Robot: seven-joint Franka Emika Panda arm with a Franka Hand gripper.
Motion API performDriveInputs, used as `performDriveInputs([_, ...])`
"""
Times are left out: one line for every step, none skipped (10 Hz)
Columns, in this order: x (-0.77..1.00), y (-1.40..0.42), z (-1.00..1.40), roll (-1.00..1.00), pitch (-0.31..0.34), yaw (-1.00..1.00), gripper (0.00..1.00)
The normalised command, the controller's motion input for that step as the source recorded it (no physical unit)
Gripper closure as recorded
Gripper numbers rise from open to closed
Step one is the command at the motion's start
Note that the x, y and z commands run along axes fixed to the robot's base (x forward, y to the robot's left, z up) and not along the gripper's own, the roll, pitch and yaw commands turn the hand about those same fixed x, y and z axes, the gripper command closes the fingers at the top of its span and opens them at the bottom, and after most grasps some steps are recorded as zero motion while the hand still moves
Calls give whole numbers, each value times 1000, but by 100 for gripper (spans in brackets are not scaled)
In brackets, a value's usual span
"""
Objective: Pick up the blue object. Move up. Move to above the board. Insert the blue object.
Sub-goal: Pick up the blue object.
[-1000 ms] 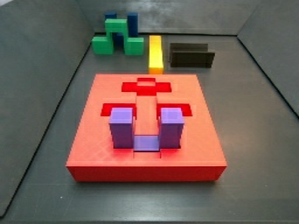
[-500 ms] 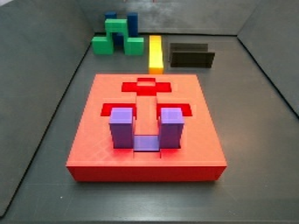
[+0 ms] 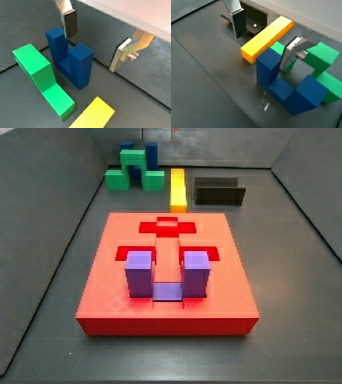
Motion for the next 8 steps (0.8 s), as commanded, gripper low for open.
performDriveInputs([0,0,-177,-76,-87,0,0])
performDriveInputs([-11,0,-237,-83,-86,0,0])
performDriveInputs([-74,0,-309,-73,-79,-6,0])
performDriveInputs([-37,0,-349,-97,-109,-3,0])
performDriveInputs([0,0,-349,-103,-114,-3,0])
performDriveInputs([-6,0,-326,-107,-134,-6,0])
performDriveInputs([-66,0,-229,-164,-197,0,0])
performDriveInputs([-114,0,-126,-229,-264,-11,0])
